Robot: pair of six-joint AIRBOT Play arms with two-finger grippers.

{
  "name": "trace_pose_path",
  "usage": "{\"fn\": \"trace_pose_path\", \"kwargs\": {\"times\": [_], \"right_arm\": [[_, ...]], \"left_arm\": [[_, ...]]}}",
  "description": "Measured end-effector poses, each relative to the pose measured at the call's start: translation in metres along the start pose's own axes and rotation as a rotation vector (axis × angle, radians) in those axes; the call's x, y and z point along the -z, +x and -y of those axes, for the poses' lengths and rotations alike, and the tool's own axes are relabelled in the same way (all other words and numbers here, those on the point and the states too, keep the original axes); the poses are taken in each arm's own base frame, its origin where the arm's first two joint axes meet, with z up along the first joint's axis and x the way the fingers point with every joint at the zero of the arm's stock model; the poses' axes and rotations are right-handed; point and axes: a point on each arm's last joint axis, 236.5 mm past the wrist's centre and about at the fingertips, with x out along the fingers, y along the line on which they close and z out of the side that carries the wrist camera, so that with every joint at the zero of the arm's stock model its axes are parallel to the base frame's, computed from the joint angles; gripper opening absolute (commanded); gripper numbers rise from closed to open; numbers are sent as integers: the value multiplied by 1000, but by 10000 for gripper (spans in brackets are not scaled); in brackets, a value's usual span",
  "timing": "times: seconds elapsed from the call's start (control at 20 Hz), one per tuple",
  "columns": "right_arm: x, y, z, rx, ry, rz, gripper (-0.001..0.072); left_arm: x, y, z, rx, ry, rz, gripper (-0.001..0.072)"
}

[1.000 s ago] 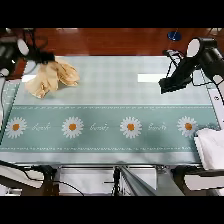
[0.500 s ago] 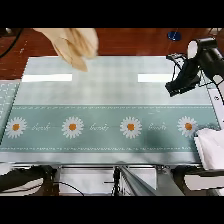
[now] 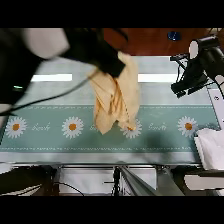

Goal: Fold the shirts.

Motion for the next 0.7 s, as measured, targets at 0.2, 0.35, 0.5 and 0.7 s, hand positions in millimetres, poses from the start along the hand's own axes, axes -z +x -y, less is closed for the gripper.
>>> {"fn": "trace_pose_path", "kwargs": {"times": [0.2,0.35,0.5,0.7], "right_arm": [[2,-8,2,4,8,24,462],[2,-11,1,-1,9,35,463],[2,-13,0,-6,10,46,462],[1,-14,-2,-19,9,54,463]], "left_arm": [[71,93,28,38,44,-248,26],[102,125,34,56,101,-347,69],[84,109,5,22,154,-330,571],[33,28,-106,-168,-39,-165,576]]}}
